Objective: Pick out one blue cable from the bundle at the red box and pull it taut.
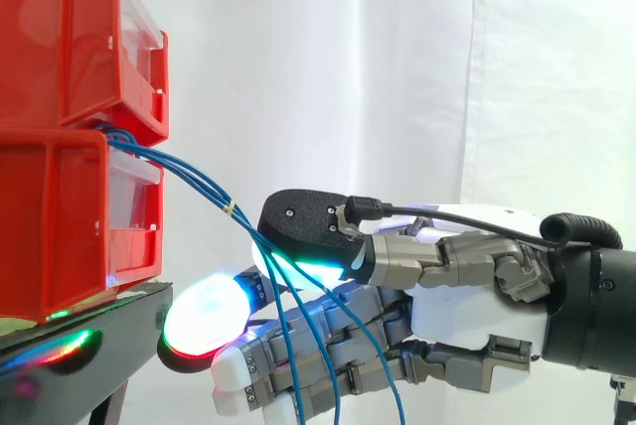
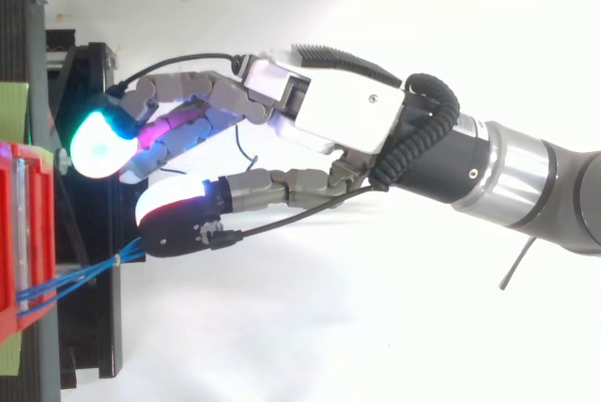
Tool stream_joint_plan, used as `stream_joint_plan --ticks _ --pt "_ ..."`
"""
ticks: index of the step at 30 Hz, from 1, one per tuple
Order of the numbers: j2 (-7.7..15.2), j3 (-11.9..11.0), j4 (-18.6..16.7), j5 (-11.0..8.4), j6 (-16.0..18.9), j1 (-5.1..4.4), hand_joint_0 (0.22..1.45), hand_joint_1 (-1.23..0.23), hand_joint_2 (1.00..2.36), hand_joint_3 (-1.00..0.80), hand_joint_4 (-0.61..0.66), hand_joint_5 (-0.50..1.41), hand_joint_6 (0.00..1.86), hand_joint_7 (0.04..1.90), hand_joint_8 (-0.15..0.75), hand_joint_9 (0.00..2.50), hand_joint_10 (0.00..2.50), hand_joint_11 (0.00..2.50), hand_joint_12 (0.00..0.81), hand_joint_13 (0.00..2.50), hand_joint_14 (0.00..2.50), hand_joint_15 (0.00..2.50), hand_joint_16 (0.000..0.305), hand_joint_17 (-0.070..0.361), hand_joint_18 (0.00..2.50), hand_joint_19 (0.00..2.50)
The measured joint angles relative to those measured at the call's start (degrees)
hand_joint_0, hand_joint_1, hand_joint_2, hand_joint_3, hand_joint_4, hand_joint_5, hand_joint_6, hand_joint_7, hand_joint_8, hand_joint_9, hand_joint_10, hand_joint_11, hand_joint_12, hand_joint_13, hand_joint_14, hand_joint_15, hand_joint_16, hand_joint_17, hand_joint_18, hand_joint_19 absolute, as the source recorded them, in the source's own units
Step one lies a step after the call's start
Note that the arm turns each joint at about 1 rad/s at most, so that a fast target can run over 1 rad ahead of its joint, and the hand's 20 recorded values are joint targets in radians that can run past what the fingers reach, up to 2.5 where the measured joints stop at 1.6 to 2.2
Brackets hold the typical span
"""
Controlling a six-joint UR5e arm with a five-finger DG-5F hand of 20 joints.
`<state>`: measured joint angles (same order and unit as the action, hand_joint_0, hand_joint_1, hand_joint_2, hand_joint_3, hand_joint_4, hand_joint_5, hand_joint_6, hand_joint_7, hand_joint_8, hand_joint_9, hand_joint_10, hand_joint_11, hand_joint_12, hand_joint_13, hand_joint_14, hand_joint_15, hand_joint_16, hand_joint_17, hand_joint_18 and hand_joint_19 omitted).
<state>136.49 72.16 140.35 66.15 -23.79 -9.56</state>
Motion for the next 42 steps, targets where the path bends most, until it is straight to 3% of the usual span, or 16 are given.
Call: stream_joint_plan --ticks 21,33,42 --pt "-0.1 0.0 -0.2 6.46 4.0 1.04 0.60 -0.51 1.01 -0.43 0.29 -0.14 0.50 0.79 0.272 0.90 0.01 0.22 0.351 0.69 0.01 0.26 0.042 0.096 0.49 0.52" --pt "-0.3 0.0 0.0 8.70 4.3 1.27 0.59 -0.51 1.00 -0.46 0.30 -0.14 0.50 0.80 0.272 0.90 0.01 0.22 0.362 0.70 0.01 0.29 0.044 0.099 0.49 0.54" --pt "-1.8 0.0 1.0 9.67 4.3 1.27 0.56 -0.53 1.00 -0.50 0.30 -0.13 0.50 0.84 0.278 0.90 0.01 0.24 0.366 0.71 0.01 0.30 0.046 0.103 0.49 0.54"
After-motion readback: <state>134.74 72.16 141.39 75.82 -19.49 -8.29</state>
